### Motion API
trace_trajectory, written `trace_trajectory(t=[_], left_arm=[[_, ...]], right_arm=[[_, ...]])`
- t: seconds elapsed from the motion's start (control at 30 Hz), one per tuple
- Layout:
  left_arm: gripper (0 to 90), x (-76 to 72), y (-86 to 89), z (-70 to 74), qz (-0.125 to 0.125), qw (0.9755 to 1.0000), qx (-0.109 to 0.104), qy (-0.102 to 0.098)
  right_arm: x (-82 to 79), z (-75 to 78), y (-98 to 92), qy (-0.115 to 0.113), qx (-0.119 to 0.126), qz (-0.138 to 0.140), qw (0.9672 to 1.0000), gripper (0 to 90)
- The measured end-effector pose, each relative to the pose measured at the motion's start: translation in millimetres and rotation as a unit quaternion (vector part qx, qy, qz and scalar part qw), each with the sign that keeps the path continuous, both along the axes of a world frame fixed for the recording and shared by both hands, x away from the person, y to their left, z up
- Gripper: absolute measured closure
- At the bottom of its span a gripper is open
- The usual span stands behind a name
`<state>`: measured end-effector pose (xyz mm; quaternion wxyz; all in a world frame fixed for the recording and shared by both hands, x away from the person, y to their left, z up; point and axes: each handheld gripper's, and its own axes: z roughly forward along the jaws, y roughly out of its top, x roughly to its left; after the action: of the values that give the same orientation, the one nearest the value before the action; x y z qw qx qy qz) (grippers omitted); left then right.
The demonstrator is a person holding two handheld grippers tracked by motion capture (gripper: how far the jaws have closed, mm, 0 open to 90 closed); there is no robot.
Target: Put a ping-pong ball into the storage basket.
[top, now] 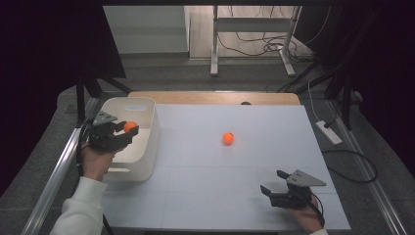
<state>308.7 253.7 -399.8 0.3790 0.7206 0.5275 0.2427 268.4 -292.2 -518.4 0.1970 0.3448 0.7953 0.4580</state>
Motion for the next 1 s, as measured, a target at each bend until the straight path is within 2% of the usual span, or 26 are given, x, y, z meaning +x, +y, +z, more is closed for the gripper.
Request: trace_trajectory(t=[0.23, 0.57, 0.6, 0.67, 0.77, 1.0], left_arm=[[50.4, 6.2, 1.3, -3.4, 0.001, 0.9997, 0.003, 0.023], [49.2, 4.0, 3.8, -2.1, 0.003, 0.9999, -0.005, 0.015], [47.4, 3.4, 4.1, -1.7, 0.008, 0.9999, -0.007, 0.01], [36.4, 1.8, 4.9, -0.6, 0.007, 0.9998, -0.016, -0.004], [26.3, -3.0, 4.6, 2.8, 0.003, 0.9994, -0.028, -0.021], [19.3, -13.2, -1.3, 8.4, -0.032, 0.9973, -0.048, -0.045]], right_arm=[[0.0, -0.2, -0.5, 0.001, 0.002, 0.0, 1.0, 13.8], [-0.1, -0.1, 0.3, 0.001, -0.001, 0.0, 1.0, 13.9], [-0.1, 0.0, 0.1, 0.001, 0.0, 0.0, 1.0, 13.8], [-0.1, 0.0, -0.2, 0.0, 0.002, 0.0, 1.0, 13.8], [0.1, 0.1, -0.3, 0.001, 0.002, 0.001, 1.0, 13.8], [-0.4, 0.7, -0.3, -0.001, 0.003, 0.003, 1.0, 13.8]])
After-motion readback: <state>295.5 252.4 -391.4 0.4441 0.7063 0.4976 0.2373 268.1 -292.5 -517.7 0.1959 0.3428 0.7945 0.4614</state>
